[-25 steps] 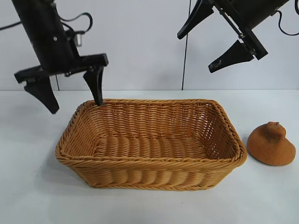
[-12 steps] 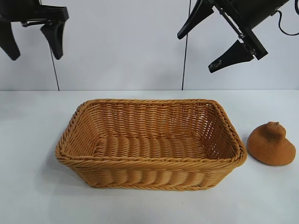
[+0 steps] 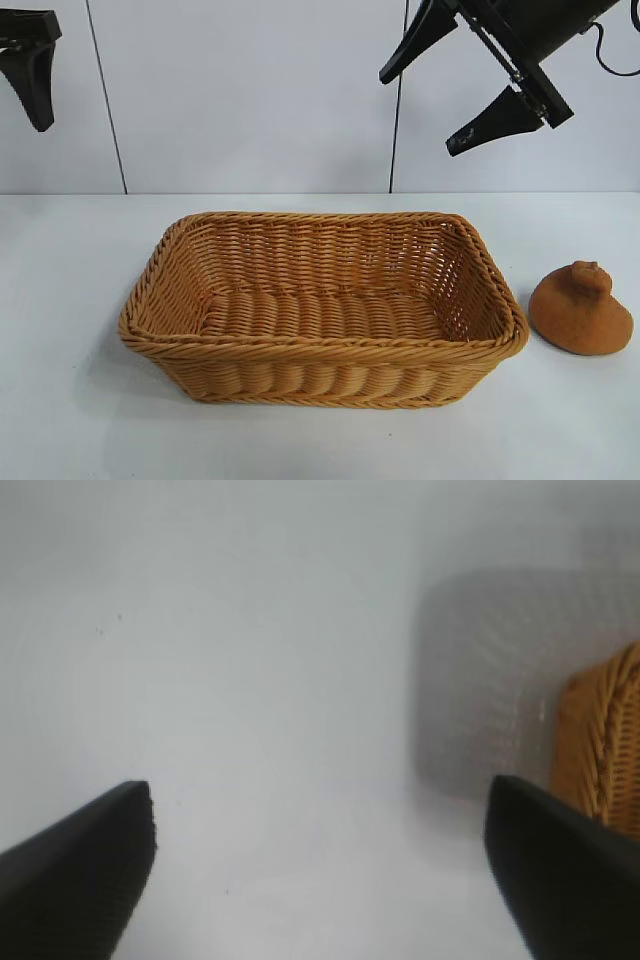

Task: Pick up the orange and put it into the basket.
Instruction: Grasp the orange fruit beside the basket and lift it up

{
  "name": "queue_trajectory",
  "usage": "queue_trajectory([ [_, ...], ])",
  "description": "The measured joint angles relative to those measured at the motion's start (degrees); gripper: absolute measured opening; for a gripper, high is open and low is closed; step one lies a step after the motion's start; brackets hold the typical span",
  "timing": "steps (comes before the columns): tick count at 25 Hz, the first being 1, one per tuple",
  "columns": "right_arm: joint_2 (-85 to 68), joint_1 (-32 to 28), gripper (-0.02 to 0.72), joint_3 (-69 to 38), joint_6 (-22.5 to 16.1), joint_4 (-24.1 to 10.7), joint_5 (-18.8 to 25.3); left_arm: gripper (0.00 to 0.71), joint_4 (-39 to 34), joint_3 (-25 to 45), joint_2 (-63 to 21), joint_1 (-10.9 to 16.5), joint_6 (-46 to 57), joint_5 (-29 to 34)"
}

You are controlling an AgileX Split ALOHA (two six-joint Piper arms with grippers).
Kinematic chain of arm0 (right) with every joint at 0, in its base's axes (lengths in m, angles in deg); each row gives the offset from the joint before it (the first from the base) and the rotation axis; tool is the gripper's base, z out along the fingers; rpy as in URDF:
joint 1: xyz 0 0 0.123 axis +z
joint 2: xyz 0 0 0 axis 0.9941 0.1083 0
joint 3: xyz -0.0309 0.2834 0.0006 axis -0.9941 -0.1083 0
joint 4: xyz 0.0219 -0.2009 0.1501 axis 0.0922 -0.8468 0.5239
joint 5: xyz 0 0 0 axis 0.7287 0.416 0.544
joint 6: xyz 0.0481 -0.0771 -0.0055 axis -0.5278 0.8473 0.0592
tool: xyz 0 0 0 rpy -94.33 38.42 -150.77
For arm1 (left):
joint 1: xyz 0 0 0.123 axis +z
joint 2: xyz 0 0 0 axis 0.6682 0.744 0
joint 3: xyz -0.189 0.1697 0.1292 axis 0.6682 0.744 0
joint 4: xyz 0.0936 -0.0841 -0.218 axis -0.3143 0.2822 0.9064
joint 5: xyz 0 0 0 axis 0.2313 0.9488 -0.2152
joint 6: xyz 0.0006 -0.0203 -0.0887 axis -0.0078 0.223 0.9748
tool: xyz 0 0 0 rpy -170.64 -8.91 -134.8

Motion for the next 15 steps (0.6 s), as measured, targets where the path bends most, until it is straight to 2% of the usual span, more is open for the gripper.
queue_trajectory([
  [5, 0.0, 0.0, 0.611, 0.0, 0.0, 0.0, 0.0, 0.619, 0.0, 13.9, -14.0, 0.0, -1.2, 0.0],
  [15, 0.0, 0.0, 0.611, 0.0, 0.0, 0.0, 0.0, 0.618, -1.1, 41.3, -48.0, 0.0, -1.6, 0.1],
])
